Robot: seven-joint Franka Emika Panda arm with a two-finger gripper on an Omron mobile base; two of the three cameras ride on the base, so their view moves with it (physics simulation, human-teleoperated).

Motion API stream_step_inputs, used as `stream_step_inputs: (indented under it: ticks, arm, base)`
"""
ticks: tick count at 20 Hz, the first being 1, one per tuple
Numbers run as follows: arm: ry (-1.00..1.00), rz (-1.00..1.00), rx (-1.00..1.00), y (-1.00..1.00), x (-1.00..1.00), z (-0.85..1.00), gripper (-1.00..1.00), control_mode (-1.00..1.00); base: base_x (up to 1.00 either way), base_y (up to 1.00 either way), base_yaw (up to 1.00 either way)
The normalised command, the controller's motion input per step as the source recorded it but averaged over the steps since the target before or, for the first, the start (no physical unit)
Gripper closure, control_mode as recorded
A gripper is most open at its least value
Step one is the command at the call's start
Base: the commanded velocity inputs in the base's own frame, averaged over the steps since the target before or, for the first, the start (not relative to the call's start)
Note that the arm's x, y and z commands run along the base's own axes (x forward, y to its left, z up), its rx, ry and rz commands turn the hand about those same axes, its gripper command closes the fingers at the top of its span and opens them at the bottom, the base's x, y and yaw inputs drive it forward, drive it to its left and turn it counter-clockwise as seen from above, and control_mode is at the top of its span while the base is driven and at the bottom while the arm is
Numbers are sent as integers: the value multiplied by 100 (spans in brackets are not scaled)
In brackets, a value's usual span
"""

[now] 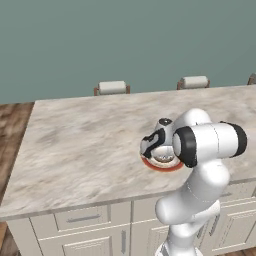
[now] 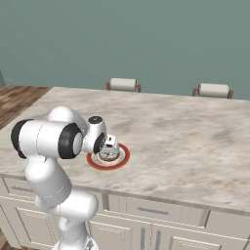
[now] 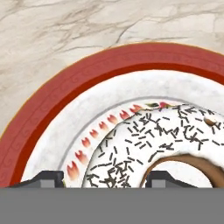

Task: Move the dessert items from the plate to the tray.

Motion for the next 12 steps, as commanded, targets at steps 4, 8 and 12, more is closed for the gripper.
stream_step_inputs:
  ticks: [4,8,12]
  arm:
    - [1,-1,1,0,-1,0,100,-100]
    - [-8,0,0,6,-40,93,100,-100]
    - [0,0,0,4,-67,100,100,-100]
  base:
    - [0,0,0]
    - [0,0,0]
    - [0,0,0]
